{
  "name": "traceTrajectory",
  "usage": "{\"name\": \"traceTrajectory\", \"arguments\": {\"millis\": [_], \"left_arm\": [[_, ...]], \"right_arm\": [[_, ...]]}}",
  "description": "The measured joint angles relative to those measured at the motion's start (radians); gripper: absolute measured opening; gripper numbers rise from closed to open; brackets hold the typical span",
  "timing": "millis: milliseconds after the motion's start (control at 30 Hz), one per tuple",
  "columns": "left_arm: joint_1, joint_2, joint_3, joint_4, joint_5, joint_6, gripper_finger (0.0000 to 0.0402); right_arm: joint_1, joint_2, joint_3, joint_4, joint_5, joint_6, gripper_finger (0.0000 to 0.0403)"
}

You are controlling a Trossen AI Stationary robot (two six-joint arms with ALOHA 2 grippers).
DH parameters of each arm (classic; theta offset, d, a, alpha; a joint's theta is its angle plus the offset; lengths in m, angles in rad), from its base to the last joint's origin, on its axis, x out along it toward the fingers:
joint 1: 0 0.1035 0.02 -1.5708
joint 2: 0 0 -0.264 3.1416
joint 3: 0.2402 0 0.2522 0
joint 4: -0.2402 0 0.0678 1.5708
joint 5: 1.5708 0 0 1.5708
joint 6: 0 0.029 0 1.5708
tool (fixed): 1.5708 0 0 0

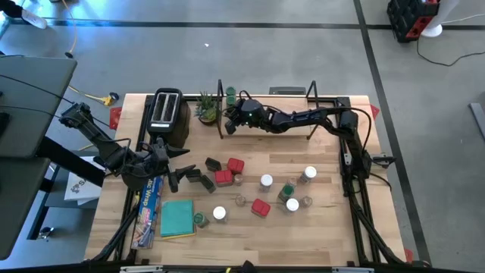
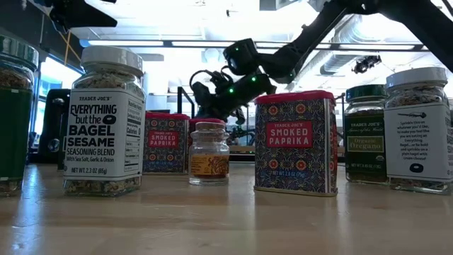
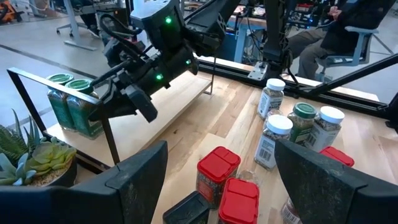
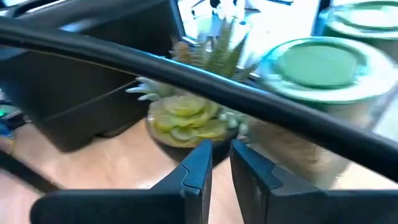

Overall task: Shelf spices
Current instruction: Put the top right green seasoning bottle on the shelf aligned with the other green seasoning bottle

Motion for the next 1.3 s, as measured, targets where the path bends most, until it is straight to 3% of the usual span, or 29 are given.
{"name": "traceTrajectory", "arguments": {"millis": [500,1300], "left_arm": [[0.000,0.000,0.000,0.000,0.022,-0.007,0.0291],[0.000,0.000,0.000,0.000,0.024,-0.008,0.0291]], "right_arm": [[0.021,0.000,0.053,-0.238,0.017,-0.096,0.0053],[-0.001,0.000,0.053,-0.213,0.065,-0.112,0.0053]]}}
